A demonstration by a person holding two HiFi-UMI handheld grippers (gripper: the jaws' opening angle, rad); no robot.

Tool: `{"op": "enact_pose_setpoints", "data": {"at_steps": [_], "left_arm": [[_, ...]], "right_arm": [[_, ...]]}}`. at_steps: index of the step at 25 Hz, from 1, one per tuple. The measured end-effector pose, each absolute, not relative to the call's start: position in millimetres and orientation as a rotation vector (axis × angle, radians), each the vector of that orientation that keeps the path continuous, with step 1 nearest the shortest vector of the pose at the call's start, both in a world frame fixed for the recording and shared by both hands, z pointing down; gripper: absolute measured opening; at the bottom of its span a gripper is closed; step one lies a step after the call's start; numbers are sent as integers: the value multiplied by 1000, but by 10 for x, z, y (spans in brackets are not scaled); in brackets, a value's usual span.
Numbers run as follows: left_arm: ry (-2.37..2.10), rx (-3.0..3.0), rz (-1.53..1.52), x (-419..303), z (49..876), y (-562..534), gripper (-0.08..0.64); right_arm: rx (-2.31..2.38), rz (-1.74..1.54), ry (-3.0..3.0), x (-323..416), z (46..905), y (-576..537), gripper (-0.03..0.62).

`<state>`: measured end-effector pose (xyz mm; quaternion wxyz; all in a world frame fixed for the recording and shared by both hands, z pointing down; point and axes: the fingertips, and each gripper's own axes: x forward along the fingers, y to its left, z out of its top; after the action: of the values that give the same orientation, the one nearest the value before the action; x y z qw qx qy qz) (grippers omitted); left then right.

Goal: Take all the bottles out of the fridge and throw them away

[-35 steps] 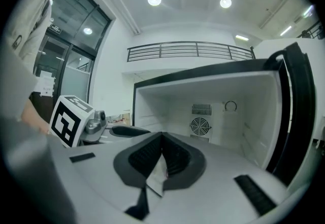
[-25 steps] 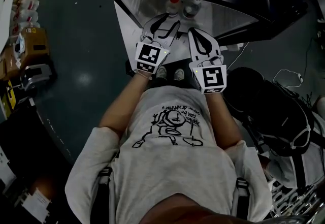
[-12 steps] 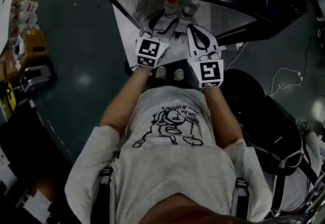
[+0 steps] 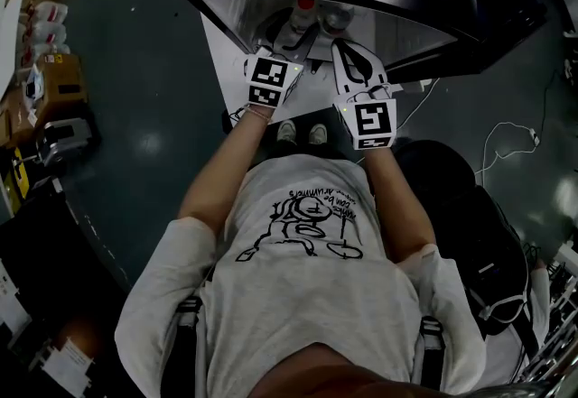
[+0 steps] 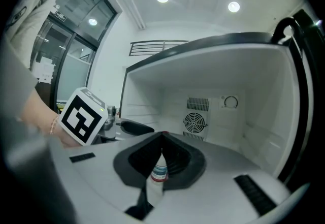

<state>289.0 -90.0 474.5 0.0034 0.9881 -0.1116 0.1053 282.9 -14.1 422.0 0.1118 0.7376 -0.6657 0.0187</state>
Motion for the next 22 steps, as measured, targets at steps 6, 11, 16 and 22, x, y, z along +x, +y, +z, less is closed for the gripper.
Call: {"op": "enact_pose_setpoints", "data": {"at_steps": [6, 11, 16, 22], "left_arm": [[-371, 3097, 341, 2963, 4803, -1002, 222], [-383, 3089, 319, 3021, 4787, -1062, 232], [-365, 3107, 309, 3110, 4829, -1093, 239], [-370, 3128, 324, 3154, 4869, -1137, 245]], "right_arm": [[2166, 67, -1953, 2891, 4285, -209, 9], [2165, 77, -1946, 2936, 4343, -245, 9], [2156, 81, -1939, 2966, 4394, -297, 9], [2158, 96, -1934, 2982, 4432, -322, 9]]}}
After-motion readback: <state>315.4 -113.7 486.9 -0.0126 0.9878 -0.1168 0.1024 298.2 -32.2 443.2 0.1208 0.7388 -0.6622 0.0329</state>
